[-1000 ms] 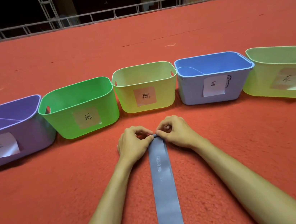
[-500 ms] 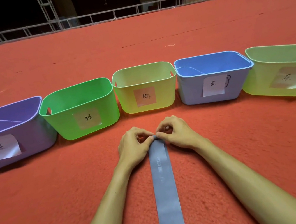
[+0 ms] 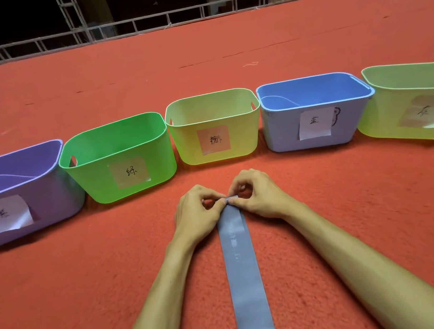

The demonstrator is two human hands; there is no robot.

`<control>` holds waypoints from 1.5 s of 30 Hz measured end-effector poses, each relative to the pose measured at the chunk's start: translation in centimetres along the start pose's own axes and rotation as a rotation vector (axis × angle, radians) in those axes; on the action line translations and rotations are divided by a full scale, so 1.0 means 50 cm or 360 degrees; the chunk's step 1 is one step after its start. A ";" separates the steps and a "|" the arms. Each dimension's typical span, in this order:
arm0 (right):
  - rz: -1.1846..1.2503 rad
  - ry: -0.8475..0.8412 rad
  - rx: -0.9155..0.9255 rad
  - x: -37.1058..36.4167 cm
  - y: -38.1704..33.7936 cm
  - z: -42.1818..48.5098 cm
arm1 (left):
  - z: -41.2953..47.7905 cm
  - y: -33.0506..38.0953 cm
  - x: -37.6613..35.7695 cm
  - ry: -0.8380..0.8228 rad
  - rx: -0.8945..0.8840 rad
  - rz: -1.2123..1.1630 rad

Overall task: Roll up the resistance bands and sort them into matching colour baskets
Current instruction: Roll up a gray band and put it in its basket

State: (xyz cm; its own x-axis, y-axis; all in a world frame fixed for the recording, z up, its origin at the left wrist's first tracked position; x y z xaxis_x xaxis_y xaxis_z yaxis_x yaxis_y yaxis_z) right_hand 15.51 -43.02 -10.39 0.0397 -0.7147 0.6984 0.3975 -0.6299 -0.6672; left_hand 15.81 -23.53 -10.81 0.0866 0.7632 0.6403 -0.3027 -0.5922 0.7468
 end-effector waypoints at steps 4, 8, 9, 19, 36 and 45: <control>0.0073 0.0014 -0.0032 0.002 -0.002 0.001 | -0.003 -0.001 0.000 0.0016 -0.0026 -0.0081; 0.0048 0.0057 -0.0033 0.001 0.001 0.003 | -0.005 0.001 0.000 0.0073 -0.0069 -0.0131; 0.0010 0.0063 -0.0020 -0.001 0.001 0.003 | -0.005 0.000 0.001 0.0091 -0.0077 -0.0149; 0.0085 0.0080 0.0129 -0.004 0.000 0.000 | -0.004 0.002 0.004 -0.0010 -0.0090 0.0032; 0.0660 0.0040 -0.0013 -0.005 -0.007 0.003 | -0.003 -0.001 0.010 -0.0070 -0.0060 -0.0250; 0.0801 0.0027 0.0011 -0.004 -0.002 0.005 | -0.004 0.001 0.014 -0.0209 -0.0132 -0.0589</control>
State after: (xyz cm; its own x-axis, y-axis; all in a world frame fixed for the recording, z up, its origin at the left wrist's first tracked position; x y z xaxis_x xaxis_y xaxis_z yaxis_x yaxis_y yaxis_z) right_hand 15.68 -42.74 -10.40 0.2129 -0.9343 0.2860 0.3392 -0.2039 -0.9184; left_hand 15.69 -22.95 -10.35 0.3229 0.8784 0.3525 -0.3037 -0.2565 0.9176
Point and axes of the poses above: each hand's wrist, its own z-axis towards the middle knuckle, its own x-axis out of the back of the hand, y = z × x, the point moved 2 cm from there along z, towards the middle knuckle, and after that the axes turned 6 degrees about -y, right-handed, at the moved point
